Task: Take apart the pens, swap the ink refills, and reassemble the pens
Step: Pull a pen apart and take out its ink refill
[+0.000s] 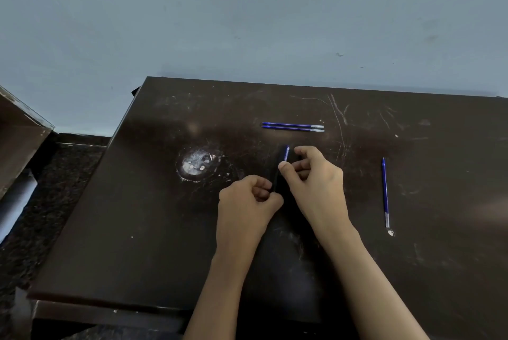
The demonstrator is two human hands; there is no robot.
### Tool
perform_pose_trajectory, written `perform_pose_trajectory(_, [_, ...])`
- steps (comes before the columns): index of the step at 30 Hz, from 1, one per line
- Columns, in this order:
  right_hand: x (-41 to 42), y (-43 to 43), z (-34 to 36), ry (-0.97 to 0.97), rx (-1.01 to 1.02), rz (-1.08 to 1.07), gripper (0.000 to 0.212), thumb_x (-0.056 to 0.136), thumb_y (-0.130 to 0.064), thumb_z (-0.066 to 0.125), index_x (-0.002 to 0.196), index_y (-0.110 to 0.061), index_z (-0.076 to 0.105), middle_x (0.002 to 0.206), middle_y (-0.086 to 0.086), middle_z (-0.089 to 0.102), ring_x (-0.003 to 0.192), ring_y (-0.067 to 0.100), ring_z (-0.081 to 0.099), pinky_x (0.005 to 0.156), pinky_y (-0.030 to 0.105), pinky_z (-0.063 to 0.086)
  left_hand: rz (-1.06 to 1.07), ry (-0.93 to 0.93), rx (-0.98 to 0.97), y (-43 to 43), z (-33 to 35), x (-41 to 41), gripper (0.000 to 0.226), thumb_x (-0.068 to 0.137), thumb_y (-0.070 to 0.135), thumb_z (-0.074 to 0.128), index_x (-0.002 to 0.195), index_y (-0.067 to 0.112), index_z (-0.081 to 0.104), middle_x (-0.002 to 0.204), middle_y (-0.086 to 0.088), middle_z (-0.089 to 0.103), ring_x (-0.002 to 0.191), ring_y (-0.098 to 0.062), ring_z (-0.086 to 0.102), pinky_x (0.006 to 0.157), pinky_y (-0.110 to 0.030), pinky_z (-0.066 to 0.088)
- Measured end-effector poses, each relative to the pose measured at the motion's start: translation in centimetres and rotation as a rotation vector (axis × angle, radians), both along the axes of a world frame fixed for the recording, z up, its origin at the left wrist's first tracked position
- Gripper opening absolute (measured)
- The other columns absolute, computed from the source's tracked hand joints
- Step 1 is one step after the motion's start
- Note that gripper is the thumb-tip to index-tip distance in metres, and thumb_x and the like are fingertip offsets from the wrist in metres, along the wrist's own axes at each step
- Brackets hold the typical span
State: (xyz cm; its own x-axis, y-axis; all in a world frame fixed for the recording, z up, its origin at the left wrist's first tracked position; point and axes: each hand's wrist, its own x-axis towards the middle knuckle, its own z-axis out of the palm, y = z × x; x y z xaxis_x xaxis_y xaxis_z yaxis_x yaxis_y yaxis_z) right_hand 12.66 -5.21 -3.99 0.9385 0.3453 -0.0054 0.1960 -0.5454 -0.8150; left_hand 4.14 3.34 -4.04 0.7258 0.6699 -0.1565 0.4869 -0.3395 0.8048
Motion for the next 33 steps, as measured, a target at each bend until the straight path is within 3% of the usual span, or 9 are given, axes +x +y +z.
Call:
perform_pose_trajectory(4, [0.18, 0.0, 0.36, 0.032, 0.087, -0.026, 0.041, 0.088, -0.03, 0.068, 0.124, -0.016, 0.053, 0.078, -0.01, 0.06, 0.07, 0.0, 0.059, 0.063, 0.003, 0.044, -0.117, -0.128, -0.117, 0.33, 0.67, -0.07, 0.02, 0.073, 0.013, 0.073, 0.087, 0.027, 0.069, 0.072, 0.009, 0.067, 0.068, 0.004, 0.061, 0.061, -0.004, 0.046])
perform_pose_trajectory(8, [0.34, 0.03, 0.49, 0.186, 0.223, -0.035, 0.023, 0.087, -0.026, 0.069, 0.107, -0.021, 0.059, 0.08, 0.0, 0.07, 0.072, 0.014, 0.068, 0.074, 0.031, 0.057, -0.131, -0.164, -0.181, 0.13, 0.18, 0.12, 0.016, 0.08, 0.013, 0.069, 0.09, 0.024, 0.065, 0.076, 0.006, 0.066, 0.067, 0.001, 0.061, 0.062, -0.007, 0.046])
perform_pose_trajectory(11, [-0.03, 0.19, 0.74, 0.367, 0.351, -0.004, 0.012, 0.087, -0.02, 0.067, 0.099, -0.019, 0.065, 0.083, 0.003, 0.075, 0.077, 0.019, 0.073, 0.077, 0.043, 0.059, -0.127, -0.224, -0.252, -0.07, -0.13, 0.37, 0.009, 0.094, 0.016, 0.056, 0.099, 0.019, 0.063, 0.08, 0.003, 0.068, 0.066, -0.001, 0.065, 0.062, -0.012, 0.05])
perform_pose_trajectory(17, [-0.04, 0.28, 0.86, 0.589, 0.473, 0.079, 0.01, 0.09, -0.018, 0.064, 0.094, -0.013, 0.071, 0.083, 0.01, 0.072, 0.072, 0.025, 0.067, 0.067, 0.038, 0.056, -0.148, -0.276, -0.219, -0.04, -0.2, 0.33, 0.023, 0.101, 0.026, 0.041, 0.099, 0.02, 0.064, 0.062, 0.017, 0.059, 0.057, 0.003, 0.055, 0.058, -0.011, 0.042])
perform_pose_trajectory(21, [-0.28, 0.62, 0.68, 0.512, 0.399, 0.069, 0.015, 0.09, -0.026, 0.064, 0.084, -0.013, 0.072, 0.083, 0.01, 0.07, 0.079, 0.023, 0.067, 0.081, 0.036, 0.055, -0.185, -0.261, -0.214, -0.12, -0.18, 0.29, 0.024, 0.102, 0.028, 0.037, 0.093, 0.027, 0.06, 0.053, 0.014, 0.051, 0.049, -0.001, 0.048, 0.051, -0.012, 0.04])
perform_pose_trajectory(24, [-0.17, 0.51, 0.62, 0.461, 0.434, 0.034, 0.031, 0.089, -0.03, 0.067, 0.068, -0.009, 0.061, 0.064, 0.008, 0.059, 0.06, 0.019, 0.056, 0.068, 0.036, 0.052, -0.201, -0.232, -0.231, -0.09, -0.19, 0.26, 0.029, 0.102, 0.024, 0.04, 0.079, 0.029, 0.056, 0.053, 0.016, 0.054, 0.049, 0.0, 0.047, 0.053, -0.015, 0.039])
perform_pose_trajectory(26, [-0.14, 0.42, 0.62, 0.477, 0.44, 0.03, 0.034, 0.089, -0.029, 0.067, 0.072, 0.001, 0.062, 0.062, 0.009, 0.06, 0.058, 0.017, 0.055, 0.065, 0.034, 0.052, -0.189, -0.214, -0.264, -0.17, -0.16, 0.34, 0.031, 0.101, 0.024, 0.039, 0.077, 0.028, 0.058, 0.056, 0.02, 0.056, 0.053, 0.002, 0.048, 0.058, -0.019, 0.038])
perform_pose_trajectory(30, [-0.41, 0.58, 0.74, 0.505, 0.474, 0.05, 0.035, 0.089, -0.026, 0.067, 0.084, 0.008, 0.066, 0.081, 0.023, 0.067, 0.071, 0.017, 0.06, 0.077, 0.034, 0.053, -0.172, -0.259, -0.19, -0.3, 0.51, 0.2, 0.032, 0.102, 0.024, 0.04, 0.075, 0.034, 0.053, 0.059, 0.027, 0.056, 0.058, 0.008, 0.051, 0.056, -0.007, 0.037])
perform_pose_trajectory(33, [-0.59, 0.79, 0.78, 0.529, 0.493, 0.054, 0.035, 0.089, -0.026, 0.067, 0.085, 0.009, 0.065, 0.088, 0.031, 0.065, 0.078, 0.034, 0.063, 0.088, 0.049, 0.052, -0.167, -0.266, -0.126, -0.07, 0.58, 0.11, 0.03, 0.101, 0.027, 0.042, 0.076, 0.038, 0.052, 0.059, 0.027, 0.055, 0.058, 0.009, 0.05, 0.056, -0.006, 0.036])
